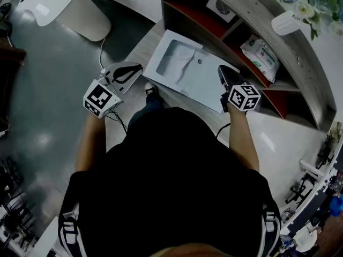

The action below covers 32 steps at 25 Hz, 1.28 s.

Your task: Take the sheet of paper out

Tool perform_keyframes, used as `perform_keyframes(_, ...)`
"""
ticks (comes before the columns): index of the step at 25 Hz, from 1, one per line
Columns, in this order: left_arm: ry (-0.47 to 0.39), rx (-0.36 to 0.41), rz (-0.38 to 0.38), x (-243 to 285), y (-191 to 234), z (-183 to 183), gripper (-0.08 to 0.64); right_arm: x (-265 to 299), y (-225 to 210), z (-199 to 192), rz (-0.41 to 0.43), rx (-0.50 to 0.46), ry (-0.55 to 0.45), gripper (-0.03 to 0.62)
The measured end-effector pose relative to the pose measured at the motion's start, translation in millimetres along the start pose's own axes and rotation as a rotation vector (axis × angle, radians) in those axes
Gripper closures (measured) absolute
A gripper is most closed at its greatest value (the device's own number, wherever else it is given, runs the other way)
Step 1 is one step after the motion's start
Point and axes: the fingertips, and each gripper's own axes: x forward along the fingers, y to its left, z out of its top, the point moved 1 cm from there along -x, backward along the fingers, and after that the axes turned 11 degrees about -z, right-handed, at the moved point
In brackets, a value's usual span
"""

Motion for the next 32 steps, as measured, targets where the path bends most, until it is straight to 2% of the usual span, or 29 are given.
perform_keyframes(17, 0.021, 0.001, -0.05, 8, 48, -5, 0.531, 58, -14, -49, -0.083, -0.05, 0.122, 0.578)
perform_keyframes(24, 0.016, -0.009, -0.057, 10, 68, -7, 0.531, 79, -19, -55, -0.09, -0.037, 0.137, 0.577)
perform_keyframes(32, 0.031, -0.02, -0.068, 10, 84, -16, 0.532, 104, -26, -71, -0.084, 0.034, 0.168, 0.577)
